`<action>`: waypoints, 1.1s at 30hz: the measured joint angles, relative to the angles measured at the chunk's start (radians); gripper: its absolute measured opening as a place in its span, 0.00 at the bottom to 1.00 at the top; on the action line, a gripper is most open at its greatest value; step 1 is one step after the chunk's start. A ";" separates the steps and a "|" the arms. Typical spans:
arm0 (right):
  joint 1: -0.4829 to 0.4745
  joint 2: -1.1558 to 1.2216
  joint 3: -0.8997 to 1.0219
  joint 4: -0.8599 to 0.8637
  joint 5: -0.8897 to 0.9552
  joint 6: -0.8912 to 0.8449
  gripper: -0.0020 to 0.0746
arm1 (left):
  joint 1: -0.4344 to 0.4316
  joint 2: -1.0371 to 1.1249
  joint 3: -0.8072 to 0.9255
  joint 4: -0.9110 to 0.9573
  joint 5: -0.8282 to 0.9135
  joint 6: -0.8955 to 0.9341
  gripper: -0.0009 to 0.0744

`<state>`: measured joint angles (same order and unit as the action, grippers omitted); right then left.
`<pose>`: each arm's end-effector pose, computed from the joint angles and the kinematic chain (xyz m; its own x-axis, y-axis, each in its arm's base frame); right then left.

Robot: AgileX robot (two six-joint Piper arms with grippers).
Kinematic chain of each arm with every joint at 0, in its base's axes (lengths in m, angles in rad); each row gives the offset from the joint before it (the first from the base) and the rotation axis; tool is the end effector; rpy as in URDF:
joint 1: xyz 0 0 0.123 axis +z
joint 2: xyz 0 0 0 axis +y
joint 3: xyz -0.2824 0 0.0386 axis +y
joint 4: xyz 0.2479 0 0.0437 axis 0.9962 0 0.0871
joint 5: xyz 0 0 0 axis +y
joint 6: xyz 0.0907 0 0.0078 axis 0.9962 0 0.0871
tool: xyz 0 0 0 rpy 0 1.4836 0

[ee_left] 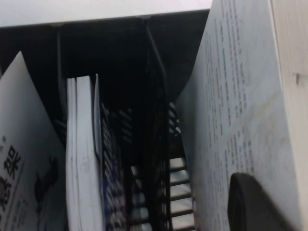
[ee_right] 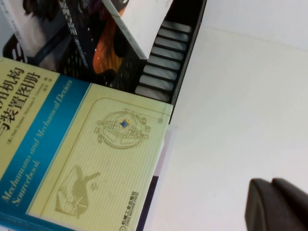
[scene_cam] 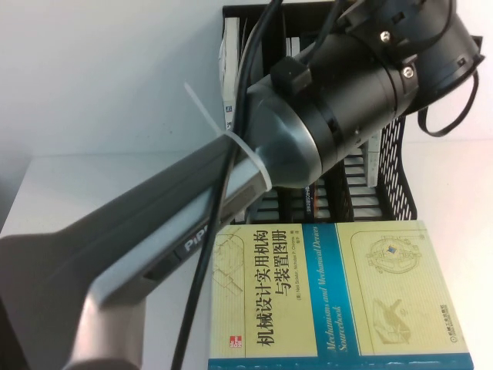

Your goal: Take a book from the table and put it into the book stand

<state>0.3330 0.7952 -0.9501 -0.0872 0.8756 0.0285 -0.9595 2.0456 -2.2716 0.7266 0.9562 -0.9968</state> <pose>0.1355 0.0404 0.3793 -0.5503 -0.2193 -0.8057 -0.2903 0.9549 -0.0616 0.3058 -0.3501 0.4179 -0.4459 -0.0950 -0.8900 0.2214 0.9517 -0.2125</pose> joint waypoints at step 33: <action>0.000 -0.235 0.201 -0.139 -0.075 0.116 0.02 | 0.019 -0.269 0.187 0.107 0.269 0.285 0.02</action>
<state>0.3330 0.5597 -0.7494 -0.2260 0.8006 0.1446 -0.9404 1.7764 -2.0850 0.8335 1.2249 -0.7117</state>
